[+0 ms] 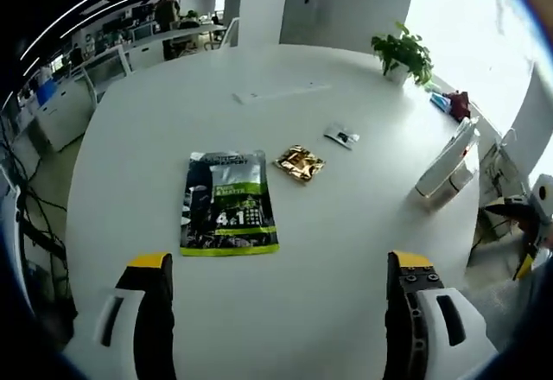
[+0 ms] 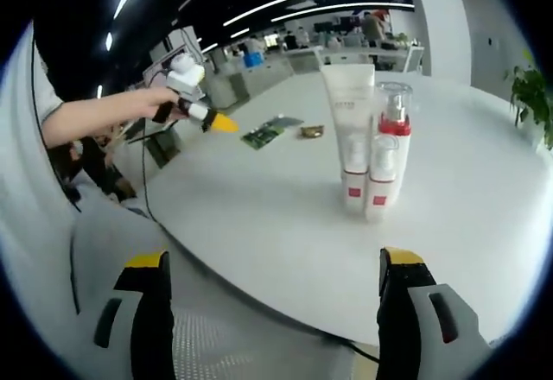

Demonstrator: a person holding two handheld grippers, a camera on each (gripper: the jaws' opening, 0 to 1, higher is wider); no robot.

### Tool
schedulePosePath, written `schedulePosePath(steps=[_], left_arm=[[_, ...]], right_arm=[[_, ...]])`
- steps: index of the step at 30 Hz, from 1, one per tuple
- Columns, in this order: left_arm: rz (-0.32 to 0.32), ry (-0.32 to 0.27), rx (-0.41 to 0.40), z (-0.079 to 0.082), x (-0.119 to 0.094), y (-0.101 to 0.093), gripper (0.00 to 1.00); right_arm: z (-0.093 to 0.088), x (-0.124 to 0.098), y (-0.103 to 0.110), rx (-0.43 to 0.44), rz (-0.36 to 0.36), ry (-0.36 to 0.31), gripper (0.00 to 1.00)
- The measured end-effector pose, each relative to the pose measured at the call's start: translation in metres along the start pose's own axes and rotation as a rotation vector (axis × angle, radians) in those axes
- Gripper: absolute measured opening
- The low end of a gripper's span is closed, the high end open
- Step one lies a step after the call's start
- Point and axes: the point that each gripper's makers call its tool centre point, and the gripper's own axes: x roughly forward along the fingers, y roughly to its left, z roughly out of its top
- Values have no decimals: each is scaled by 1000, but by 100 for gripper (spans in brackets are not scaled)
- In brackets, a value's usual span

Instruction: Arrange the skincare products in the storage area until every visible bottle or jar stands upright without overlapping.

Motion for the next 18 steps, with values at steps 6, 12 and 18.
schedulePosePath(steps=[6, 12, 18], left_arm=[[31, 88, 11, 1, 26, 14, 90], [67, 148, 50, 10, 57, 33, 90], [89, 191, -6, 19, 75, 41, 88]], right_arm=[[0, 0, -2, 20, -9, -2, 100], [0, -1, -4, 24, -22, 2, 99], [0, -1, -5, 32, -26, 1, 100]])
